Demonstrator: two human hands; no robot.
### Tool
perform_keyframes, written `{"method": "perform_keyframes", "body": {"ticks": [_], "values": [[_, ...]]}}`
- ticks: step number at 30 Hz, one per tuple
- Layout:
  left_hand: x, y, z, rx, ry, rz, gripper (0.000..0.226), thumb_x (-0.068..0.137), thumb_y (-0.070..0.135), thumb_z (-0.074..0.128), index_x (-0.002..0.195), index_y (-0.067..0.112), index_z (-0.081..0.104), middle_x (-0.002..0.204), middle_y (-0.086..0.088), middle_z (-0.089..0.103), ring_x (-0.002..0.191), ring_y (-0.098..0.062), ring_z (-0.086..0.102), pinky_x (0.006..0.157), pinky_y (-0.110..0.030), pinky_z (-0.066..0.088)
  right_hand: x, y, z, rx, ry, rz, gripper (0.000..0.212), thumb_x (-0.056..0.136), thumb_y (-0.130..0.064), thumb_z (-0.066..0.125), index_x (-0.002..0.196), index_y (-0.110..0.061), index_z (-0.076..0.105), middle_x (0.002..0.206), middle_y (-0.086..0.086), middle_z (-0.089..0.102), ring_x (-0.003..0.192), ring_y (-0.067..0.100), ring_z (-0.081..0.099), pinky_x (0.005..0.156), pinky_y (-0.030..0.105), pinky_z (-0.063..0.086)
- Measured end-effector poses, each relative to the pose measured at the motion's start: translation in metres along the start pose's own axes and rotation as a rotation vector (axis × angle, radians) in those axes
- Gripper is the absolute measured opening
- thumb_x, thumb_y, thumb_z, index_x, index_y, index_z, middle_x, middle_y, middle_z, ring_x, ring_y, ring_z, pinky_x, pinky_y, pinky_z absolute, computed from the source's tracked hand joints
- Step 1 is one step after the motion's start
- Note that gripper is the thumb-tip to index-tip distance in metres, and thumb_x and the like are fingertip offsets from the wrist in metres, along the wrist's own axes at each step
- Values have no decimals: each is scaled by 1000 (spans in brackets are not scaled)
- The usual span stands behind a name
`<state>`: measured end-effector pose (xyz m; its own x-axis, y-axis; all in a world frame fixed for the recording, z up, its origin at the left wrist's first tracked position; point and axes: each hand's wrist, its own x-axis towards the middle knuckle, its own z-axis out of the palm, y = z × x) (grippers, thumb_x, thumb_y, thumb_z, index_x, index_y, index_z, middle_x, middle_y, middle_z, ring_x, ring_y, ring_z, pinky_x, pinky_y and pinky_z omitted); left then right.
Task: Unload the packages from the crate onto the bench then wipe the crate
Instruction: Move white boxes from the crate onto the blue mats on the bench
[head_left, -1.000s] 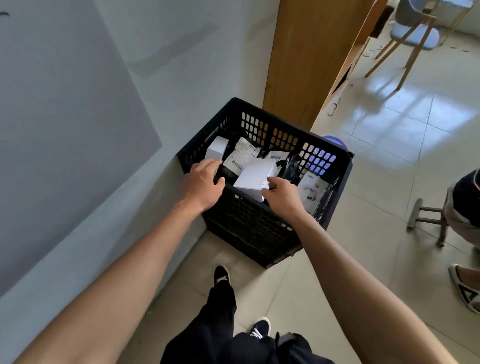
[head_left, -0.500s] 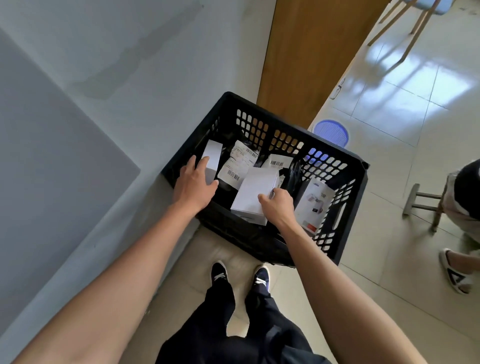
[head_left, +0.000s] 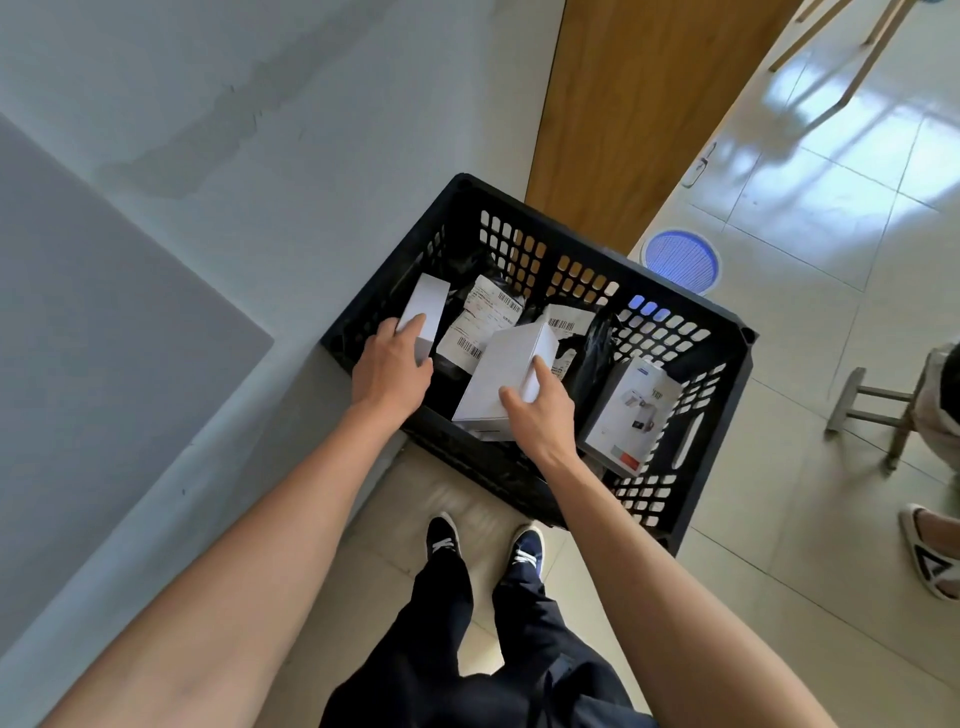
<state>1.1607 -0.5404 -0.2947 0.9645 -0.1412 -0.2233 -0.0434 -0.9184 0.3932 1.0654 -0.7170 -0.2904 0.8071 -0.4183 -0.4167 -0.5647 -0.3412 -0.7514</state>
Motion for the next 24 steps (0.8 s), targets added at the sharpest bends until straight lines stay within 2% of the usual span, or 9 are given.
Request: {"method": "perform_keyframes", "body": {"ticks": [3, 7, 9, 10, 12, 13, 15, 20, 24], "values": [[-2, 0, -4, -52, 38, -18, 59, 93, 22, 64, 150, 24, 47, 150, -9, 47, 125, -33, 53, 90, -48, 52, 1, -3, -1, 34, 40, -13, 65, 94, -25, 65, 153, -14, 40, 148, 7, 48, 133, 22, 44, 104, 33, 39], [-6, 0, -11, -101, 85, -9, 59, 92, 22, 65, 149, 22, 50, 154, -10, 46, 133, -32, 50, 97, -48, 50, 1, -4, -5, 15, 112, -85, 50, 94, -22, 63, 142, -15, 54, 123, -3, 54, 108, 10, 45, 91, 30, 51], [-9, 0, -15, -129, 112, 7, 58, 92, 22, 65, 149, 21, 51, 156, -9, 45, 134, -31, 49, 101, -48, 49, 2, -6, -9, -14, 131, -128, 46, 95, -22, 62, 140, -15, 56, 123, -3, 56, 107, 11, 48, 77, 16, 49], [-11, 0, -17, -145, 125, 16, 58, 92, 22, 66, 149, 21, 52, 156, -9, 45, 135, -31, 49, 102, -48, 49, 2, -7, -11, -23, 135, -147, 46, 96, -22, 63, 141, -16, 56, 127, -1, 57, 109, 13, 51, 74, 14, 48], [-16, 1, -21, -175, 154, 34, 58, 92, 21, 66, 148, 20, 53, 156, -10, 45, 136, -31, 48, 105, -47, 48, 3, -11, -15, -9, 145, -175, 47, 97, -21, 63, 143, -17, 55, 131, 0, 58, 115, 19, 54, 81, 29, 59], [-18, 2, -23, -189, 172, 42, 58, 91, 21, 67, 148, 20, 53, 156, -10, 45, 136, -31, 48, 106, -47, 47, 4, -15, -18, 2, 152, -189, 47, 97, -21, 63, 143, -18, 54, 131, -1, 57, 116, 20, 55, 86, 38, 60], [-23, 6, -27, -213, 211, 52, 57, 91, 21, 67, 147, 19, 54, 156, -11, 45, 137, -31, 48, 107, -47, 46, 5, -22, -24, 17, 164, -221, 47, 97, -20, 63, 144, -21, 54, 132, -3, 56, 117, 22, 55, 89, 46, 60], [-51, 26, -33, -238, 293, 78, 55, 90, 18, 69, 144, 16, 58, 153, -12, 48, 140, -30, 47, 108, -46, 47, 5, -38, -43, 38, 149, -303, 48, 99, -20, 62, 145, -24, 52, 136, -3, 57, 122, 24, 54, 96, 51, 56], [-81, 46, -38, -296, 410, 51, 54, 87, 14, 74, 140, 10, 61, 146, -14, 54, 134, -30, 53, 108, -41, 46, 0, -45, -61, 68, 99, -409, 49, 97, -17, 65, 145, -22, 54, 132, -6, 57, 121, 20, 53, 92, 49, 59]]}}
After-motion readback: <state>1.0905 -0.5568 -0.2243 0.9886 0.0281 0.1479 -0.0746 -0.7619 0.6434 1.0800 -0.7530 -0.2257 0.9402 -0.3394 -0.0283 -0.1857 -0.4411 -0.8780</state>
